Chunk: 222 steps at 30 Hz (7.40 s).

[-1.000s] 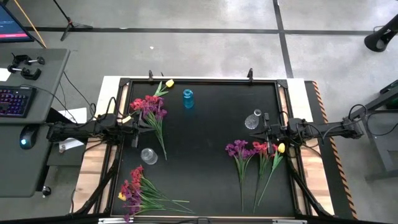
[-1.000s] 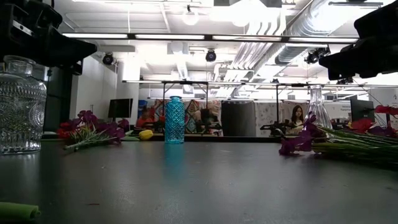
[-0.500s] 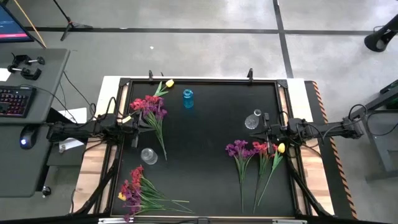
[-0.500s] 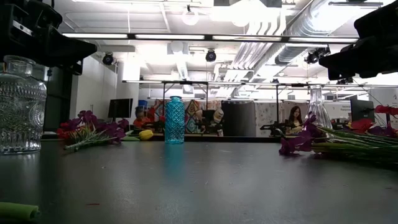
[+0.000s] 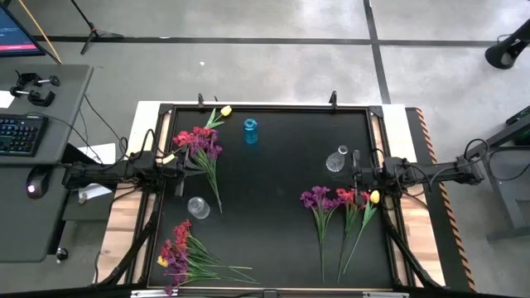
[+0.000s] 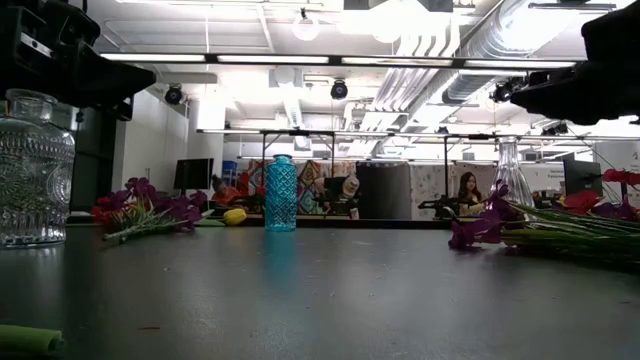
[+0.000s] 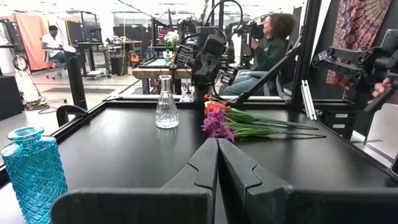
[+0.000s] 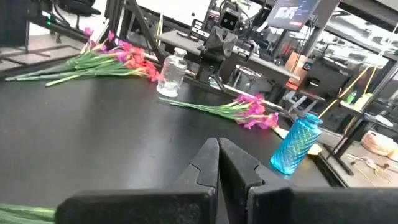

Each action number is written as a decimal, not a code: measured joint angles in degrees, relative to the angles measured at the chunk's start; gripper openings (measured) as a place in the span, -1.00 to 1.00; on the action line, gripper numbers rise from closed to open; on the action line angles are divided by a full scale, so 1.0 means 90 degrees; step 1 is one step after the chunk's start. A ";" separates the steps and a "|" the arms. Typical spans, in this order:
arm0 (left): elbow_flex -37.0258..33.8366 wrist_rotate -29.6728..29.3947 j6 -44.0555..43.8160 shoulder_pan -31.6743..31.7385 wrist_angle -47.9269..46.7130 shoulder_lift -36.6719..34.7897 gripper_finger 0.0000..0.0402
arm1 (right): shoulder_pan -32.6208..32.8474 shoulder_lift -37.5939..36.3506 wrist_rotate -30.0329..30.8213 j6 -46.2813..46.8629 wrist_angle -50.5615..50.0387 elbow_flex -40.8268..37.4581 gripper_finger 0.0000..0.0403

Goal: Sort flowers into vase by color
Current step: Put the right violet flowers into the right transparent vase

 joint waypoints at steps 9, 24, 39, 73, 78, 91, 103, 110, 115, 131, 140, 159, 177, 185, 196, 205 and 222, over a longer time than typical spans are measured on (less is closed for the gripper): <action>0.0000 -0.0002 0.0001 -0.0001 0.0000 -0.0001 -1.00 | 0.0001 0.0104 -0.0855 0.3733 0.3697 0.0000 -1.00; 0.0000 0.0000 0.0000 0.0000 0.0000 0.0000 -1.00 | 0.0891 0.4834 -0.0668 0.4180 0.5256 0.1741 -1.00; 0.0000 -0.0001 0.0001 -0.0001 -0.0001 0.0000 -1.00 | 0.0958 0.8297 -0.0700 0.5117 -0.1544 0.7066 -1.00; 0.0000 -0.0001 0.0000 0.0000 0.0000 -0.0002 -1.00 | 0.2638 1.1661 -0.0740 1.2183 -0.7488 0.8470 0.40; 0.0000 0.0000 0.0000 -0.0002 0.0000 -0.0002 -1.00 | 0.2573 1.1645 -0.0708 1.2209 -0.7236 0.8323 0.40; 0.0000 -0.0002 0.0002 -0.0001 0.0002 -0.0002 -1.00 | 0.2742 1.1461 -0.0597 1.3234 -0.5954 0.7542 0.40; 0.0000 0.0000 0.0001 -0.0001 -0.0001 -0.0002 -1.00 | 0.2625 1.1280 -0.0130 1.3318 -0.5974 0.7449 0.40; 0.0000 -0.0002 0.0000 -0.0002 -0.0001 0.0000 -1.00 | 0.2614 1.0861 0.0288 1.3577 -0.6307 0.7453 0.40; 0.0000 0.0000 0.0001 0.0000 -0.0002 -0.0001 -1.00 | 0.2607 1.0876 0.0070 1.3743 -0.6192 0.7365 0.40; 0.0000 0.0000 0.0000 0.0000 -0.0002 -0.0002 -1.00 | 0.2604 1.0834 -0.0102 1.4139 -0.4867 0.6576 0.38; 0.0000 0.0000 0.0002 -0.0001 -0.0001 -0.0001 -1.00 | 0.2594 1.0846 -0.0046 1.3884 -0.5054 0.6612 -0.41; 0.0000 -0.0002 0.0000 -0.0001 0.0000 -0.0002 -1.00 | 0.2150 0.9068 0.5504 1.1061 -0.6676 0.8309 -0.99; 0.0000 0.0000 0.0002 -0.0002 0.0000 -0.0002 -1.00 | 0.0577 0.8274 0.9159 1.0551 -0.9683 0.8601 -1.00; 0.0000 0.0000 0.0001 0.0000 -0.0004 -0.0002 -1.00 | 0.0437 0.7714 0.8560 1.1566 -1.0123 0.7874 -1.00; 0.0000 0.0000 0.0002 -0.0002 -0.0002 -0.0002 -1.00 | 0.0640 0.6992 0.8556 1.2384 -1.0073 0.7086 -1.00; 0.0000 0.0000 0.0002 0.0000 0.0000 -0.0002 -1.00 | 0.0640 0.6992 0.7760 1.2338 -0.9951 0.7086 -1.00; 0.0000 0.0000 0.0000 -0.0002 -0.0001 -0.0002 -1.00 | 0.0640 0.6992 0.7051 1.2216 -0.9765 0.7088 -0.58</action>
